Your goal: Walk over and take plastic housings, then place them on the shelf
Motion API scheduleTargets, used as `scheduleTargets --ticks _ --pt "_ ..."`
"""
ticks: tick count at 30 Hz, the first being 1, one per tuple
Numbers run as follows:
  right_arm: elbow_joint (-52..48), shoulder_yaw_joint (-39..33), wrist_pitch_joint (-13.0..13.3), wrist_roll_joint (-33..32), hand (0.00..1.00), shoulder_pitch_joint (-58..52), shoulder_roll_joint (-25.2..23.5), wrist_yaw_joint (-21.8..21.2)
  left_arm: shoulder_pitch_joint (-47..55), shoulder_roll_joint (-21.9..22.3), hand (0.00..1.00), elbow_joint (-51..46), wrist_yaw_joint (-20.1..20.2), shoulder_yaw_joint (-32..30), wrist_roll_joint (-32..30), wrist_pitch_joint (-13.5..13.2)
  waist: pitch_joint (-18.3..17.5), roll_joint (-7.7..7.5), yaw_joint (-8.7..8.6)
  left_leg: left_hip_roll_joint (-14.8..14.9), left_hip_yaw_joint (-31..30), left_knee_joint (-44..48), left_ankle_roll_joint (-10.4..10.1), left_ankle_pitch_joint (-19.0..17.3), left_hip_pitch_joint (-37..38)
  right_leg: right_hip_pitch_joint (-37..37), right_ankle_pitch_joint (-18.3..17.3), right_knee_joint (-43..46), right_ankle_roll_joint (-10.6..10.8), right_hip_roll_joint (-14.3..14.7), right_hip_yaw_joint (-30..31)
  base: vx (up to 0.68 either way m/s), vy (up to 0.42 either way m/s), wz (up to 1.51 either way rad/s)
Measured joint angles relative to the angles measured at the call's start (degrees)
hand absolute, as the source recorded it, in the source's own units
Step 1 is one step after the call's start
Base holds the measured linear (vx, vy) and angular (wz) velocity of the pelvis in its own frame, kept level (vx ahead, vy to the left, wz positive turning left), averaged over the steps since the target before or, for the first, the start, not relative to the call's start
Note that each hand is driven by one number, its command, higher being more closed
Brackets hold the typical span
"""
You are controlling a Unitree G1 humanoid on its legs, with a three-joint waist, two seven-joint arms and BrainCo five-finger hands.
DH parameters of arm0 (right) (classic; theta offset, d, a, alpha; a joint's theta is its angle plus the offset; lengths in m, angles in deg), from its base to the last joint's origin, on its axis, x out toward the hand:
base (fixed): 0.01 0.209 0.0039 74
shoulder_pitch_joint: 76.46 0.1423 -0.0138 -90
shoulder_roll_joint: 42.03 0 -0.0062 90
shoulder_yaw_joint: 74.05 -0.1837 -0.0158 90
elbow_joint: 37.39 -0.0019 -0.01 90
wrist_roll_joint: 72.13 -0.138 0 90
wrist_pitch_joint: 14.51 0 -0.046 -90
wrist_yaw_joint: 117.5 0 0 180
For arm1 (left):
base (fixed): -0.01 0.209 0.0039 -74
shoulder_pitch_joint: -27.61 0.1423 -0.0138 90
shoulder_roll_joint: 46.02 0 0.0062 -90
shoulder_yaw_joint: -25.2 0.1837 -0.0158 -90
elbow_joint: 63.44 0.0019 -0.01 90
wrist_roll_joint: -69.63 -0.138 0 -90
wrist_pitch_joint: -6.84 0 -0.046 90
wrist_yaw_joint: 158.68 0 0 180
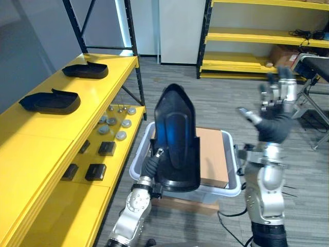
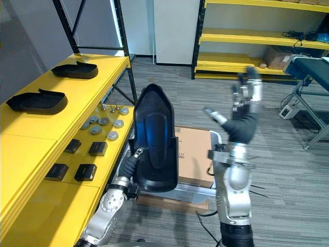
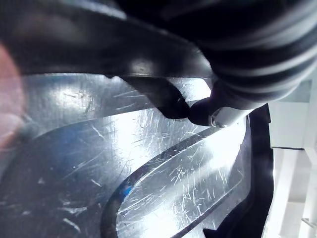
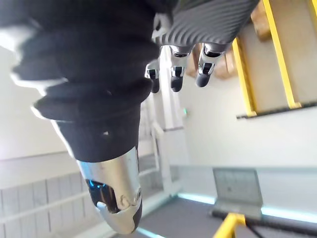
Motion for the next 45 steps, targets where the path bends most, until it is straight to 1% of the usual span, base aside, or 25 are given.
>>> scheduleTargets --ticks 3,5,8,9,13,14,17,19,23,25,27,28,29,30,31,32,33,35,36,37,40,41,42,43,45 --pt "6.1 -5.8 0.2 -1.0 0.00 -3.6 1.6 1.7 0.6 0.1 1.00 -2.6 0.1 -2.2 0.1 -0.1 0.0 0.01 -0.66 0.0 -0.1 0.0 0.1 -0.1 0.0 -0.1 -0.4 0.0 0.4 0.0 0.0 0.00 0.000 0.00" --pt "12.2 -7.2 -0.1 -0.9 0.00 -7.0 1.7 2.2 1.3 0.3 1.00 -4.9 0.2 -3.7 0.1 -0.2 0.0 0.01 -1.52 0.0 -0.1 0.0 0.1 -0.1 -0.1 -0.1 -0.5 0.1 0.4 0.0 -0.1 0.00 0.000 0.05" --pt "25.1 -7.5 -4.6 -0.9 0.00 -12.8 0.9 2.3 3.0 0.8 1.00 -8.8 0.0 -5.3 0.1 -1.2 0.0 0.32 -1.66 0.0 -0.1 0.1 0.2 -0.2 -0.4 -0.5 -0.7 0.3 0.3 0.0 -0.1 0.00 0.000 0.00" --pt "29.2 -7.5 -5.5 -0.9 0.00 -14.1 0.4 2.2 3.6 0.9 1.00 -9.7 -0.1 -5.6 0.2 -1.6 -0.1 0.55 -1.66 0.0 -0.1 0.1 0.2 -0.2 -0.7 -1.0 -0.8 0.6 0.3 0.0 -0.1 0.00 0.000 0.00" --pt "46.8 -7.1 -9.0 -2.4 0.00 -17.7 -3.9 -0.3 6.6 1.9 1.00 -11.4 0.0 -6.3 0.9 -2.9 0.1 1.40 -1.65 0.1 0.1 0.1 0.2 -0.2 -0.6 -1.1 -1.3 1.9 -0.1 0.0 -0.1 0.01 -0.008 0.03" --pt "48.9 -6.7 -9.5 -2.5 0.00 -18.1 -4.5 -1.0 7.1 2.0 1.00 -11.4 0.0 -6.5 1.3 -2.9 0.1 1.50 -1.63 0.1 0.1 0.1 0.2 -0.2 -0.5 -1.0 -1.4 2.2 -0.1 0.0 -0.1 0.00 0.000 0.00" --pt "58.3 -3.3 -11.3 -2.6 0.00 -19.1 -6.2 -4.1 8.8 3.4 1.00 -11.5 -0.1 -7.8 2.7 -2.9 0.4 1.74 -1.46 0.4 0.6 0.1 0.4 -0.5 0.5 -0.9 -2.5 3.9 -0.1 -0.2 -0.2 -0.01 -0.007 0.00" --pt "64.5 1.0 -12.3 -1.9 0.00 -19.7 -6.4 -6.1 9.0 3.4 1.00 -11.5 -0.1 -7.9 3.5 -3.0 0.6 1.71 -0.63 0.5 0.7 0.1 0.5 -1.5 1.0 -0.4 -3.4 5.4 0.0 -0.3 -0.3 -0.05 -0.008 0.03" --pt "68.2 5.1 -13.6 0.4 0.00 -19.6 -6.9 -8.2 9.5 3.5 1.00 -12.2 0.0 -8.0 3.5 -3.0 1.3 1.35 0.00 0.1 0.1 0.4 0.5 -1.7 0.6 -0.2 -5.5 7.8 0.5 -1.0 -3.0 -0.06 -0.001 0.38" --pt "68.2 7.2 -13.5 1.6 0.00 -19.3 -6.9 -8.1 10.0 3.6 1.00 -13.7 -0.1 -8.3 3.5 -3.1 2.4 0.67 0.55 -0.9 -2.6 3.6 1.0 -2.1 -1.8 -1.3 -7.5 11.7 0.7 -2.2 -5.7 -0.04 -0.003 0.87" --pt "68.2 9.0 -13.4 2.6 0.00 -18.0 -6.5 -7.9 10.2 4.0 1.00 -16.8 -0.2 -8.2 3.5 -3.2 4.3 0.64 1.54 -3.6 -8.3 8.5 1.6 -2.9 -7.5 -3.4 -10.4 17.2 0.5 -4.5 -12.8 -0.07 -0.008 1.82" --pt "68.3 9.2 -13.4 3.3 0.00 -17.4 -6.5 -7.9 10.2 4.2 1.00 -17.9 -0.3 -8.1 3.6 -3.4 5.4 -0.11 1.48 -3.7 -6.9 8.8 4.4 -4.5 -9.6 -3.0 -10.8 17.2 0.3 -6.4 -18.2 -0.07 0.020 2.16" --pt "68.8 9.2 -13.2 3.7 0.00 -17.0 -6.8 -7.9 10.0 4.2 1.00 -18.0 -0.3 -8.1 3.6 -3.5 5.7 -0.61 1.37 -3.6 -4.6 10.1 5.7 -5.2 -10.7 -2.9 -10.8 16.8 0.3 -7.7 -20.7 -0.06 0.048 2.24" --pt "70.7 9.3 -13.1 3.9 0.00 -15.7 -5.7 -7.8 9.4 4.8 1.00 -18.0 -0.4 -8.1 3.6 -3.7 6.6 -0.53 1.97 -1.8 3.1 15.1 6.1 -5.6 -13.8 -2.0 -10.8 16.9 0.3 -9.0 -25.0 -0.01 0.077 1.80" --pt "71.2 9.3 -13.1 4.4 0.00 -14.5 -4.9 -7.8 9.4 5.5 1.00 -18.0 -0.6 -8.1 3.6 -3.9 7.0 -0.07 1.96 0.2 10.1 18.5 6.6 -6.0 -14.6 -1.0 -10.9 16.9 0.3 -9.5 -27.9 0.01 0.052 1.59" --pt "71.3 9.5 -13.0 4.8 0.00 -14.1 -4.5 -7.8 9.4 5.9 1.00 -17.9 -0.9 -8.2 3.6 -4.0 7.0 0.29 1.93 1.5 14.5 20.0 7.3 -6.3 -14.4 -0.1 -10.9 17.0 0.4 -9.6 -29.7 0.08 0.088 1.49" --pt "72.1 9.7 -12.9 5.6 0.00 -12.6 -4.1 -7.8 9.0 6.1 1.00 -17.8 -1.5 -7.8 3.6 -4.7 7.1 0.56 1.73 3.3 21.8 19.0 6.6 -7.0 -11.9 1.8 -11.7 17.9 1.5 -10.7 -33.1 0.07 0.065 1.17" --pt "73.3 9.7 -12.8 5.9 0.00 -10.7 -4.0 -7.8 8.5 5.8 1.00 -17.3 -1.6 -7.2 3.6 -5.4 7.1 0.30 2.25 1.7 23.7 16.4 6.9 -6.7 -10.8 3.0 -11.7 17.5 1.9 -12.4 -34.8 0.02 0.109 0.82" --pt "74.2 9.7 -12.8 5.9 0.00 -9.7 -3.9 -7.9 8.2 5.5 1.00 -16.8 -1.5 -6.5 3.6 -5.8 7.0 -0.11 1.73 0.8 25.5 14.5 6.6 -7.0 -9.9 4.4 -10.9 16.2 3.6 -12.9 -36.6 0.05 0.148 0.85" --pt "74.7 9.8 -12.8 6.0 0.00 -9.4 -4.2 -7.8 6.9 4.7 1.00 -15.5 -1.5 -5.4 3.6 -5.9 7.1 -0.03 1.39 -0.3 25.9 13.2 6.4 -6.8 -8.9 5.3 -10.5 14.3 4.2 -13.4 -38.1 0.08 0.126 0.81" --pt "76.9 11.0 -13.6 6.1 0.00 -8.8 -4.9 -7.8 3.9 3.7 1.00 -12.7 -1.4 -3.7 3.5 -5.8 7.4 -0.58 1.52 -3.6 24.1 13.2 7.0 -7.6 -8.8 6.9 -10.0 14.6 3.8 -15.4 -39.0 0.14 0.185 0.61" --pt "76.4 11.2 -13.6 6.6 0.00 -9.1 -5.3 -7.8 3.2 3.8 1.00 -12.3 -1.5 -3.2 3.5 -5.6 7.8 -0.75 1.05 -4.6 22.1 14.7 8.3 -8.5 -8.5 5.7 -10.6 19.4 0.5 -16.9 -34.3 0.14 0.130 0.50" --pt "76.5 11.2 -13.7 6.7 0.00 -9.2 -5.5 -7.8 3.1 3.8 1.00 -12.1 -1.5 -2.8 3.5 -5.6 8.0 -0.66 0.51 -4.8 21.4 15.1 8.8 -8.8 -8.1 4.1 -10.9 23.0 -1.6 -17.2 -29.8 0.18 0.141 0.79" --pt "76.5 11.4 -13.7 6.7 0.00 -9.7 -6.0 -7.9 2.3 3.0 1.00 -11.2 -1.6 -1.9 3.4 -5.6 8.3 -0.62 -0.65 -4.6 19.0 16.0 8.1 -9.9 -7.1 1.9 -14.0 26.2 -0.2 -13.8 -16.1 0.16 0.089 0.80" --pt "76.4 12.0 -13.7 6.4 0.00 -9.2 -5.8 -7.7 1.4 2.3 1.00 -10.6 -1.9 -2.2 2.9 -5.6 8.8 -1.66 -0.65 -4.8 16.5 15.4 8.0 -10.7 -4.1 -2.9 -18.1 29.5 0.9 -7.1 -1.2 0.18 0.031 0.69"
